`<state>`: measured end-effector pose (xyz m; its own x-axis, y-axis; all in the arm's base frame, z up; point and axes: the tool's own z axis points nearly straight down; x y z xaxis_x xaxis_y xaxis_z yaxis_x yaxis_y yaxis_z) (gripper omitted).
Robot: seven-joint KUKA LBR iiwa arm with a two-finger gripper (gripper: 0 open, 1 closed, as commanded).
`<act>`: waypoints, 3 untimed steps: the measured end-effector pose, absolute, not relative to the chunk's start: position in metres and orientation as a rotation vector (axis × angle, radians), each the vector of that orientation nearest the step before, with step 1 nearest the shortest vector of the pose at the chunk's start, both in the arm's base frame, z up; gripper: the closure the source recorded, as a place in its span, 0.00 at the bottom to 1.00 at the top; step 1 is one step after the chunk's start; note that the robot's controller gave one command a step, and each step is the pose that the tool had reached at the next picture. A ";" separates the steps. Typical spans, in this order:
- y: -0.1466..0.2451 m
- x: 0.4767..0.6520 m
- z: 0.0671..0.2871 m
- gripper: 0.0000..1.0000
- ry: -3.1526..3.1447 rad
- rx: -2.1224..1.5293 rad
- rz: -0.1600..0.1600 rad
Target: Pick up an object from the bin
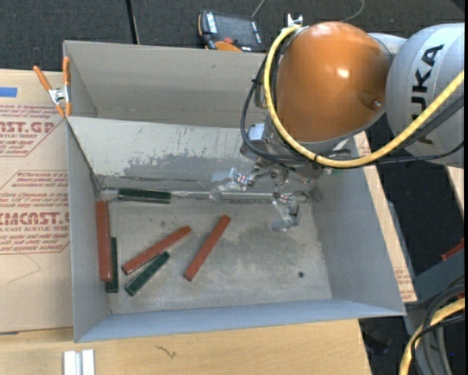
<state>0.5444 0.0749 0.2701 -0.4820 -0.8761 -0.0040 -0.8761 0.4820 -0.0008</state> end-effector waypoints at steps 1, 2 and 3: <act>0.140 0.547 0.097 0.00 2.566 -1.819 0.011; 0.135 0.556 0.069 0.00 2.536 -1.848 0.006; 0.134 0.558 0.073 1.00 2.535 -1.846 0.002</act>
Offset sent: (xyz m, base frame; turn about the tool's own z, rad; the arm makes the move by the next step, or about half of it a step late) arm 0.0048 0.0621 -0.1682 -0.1631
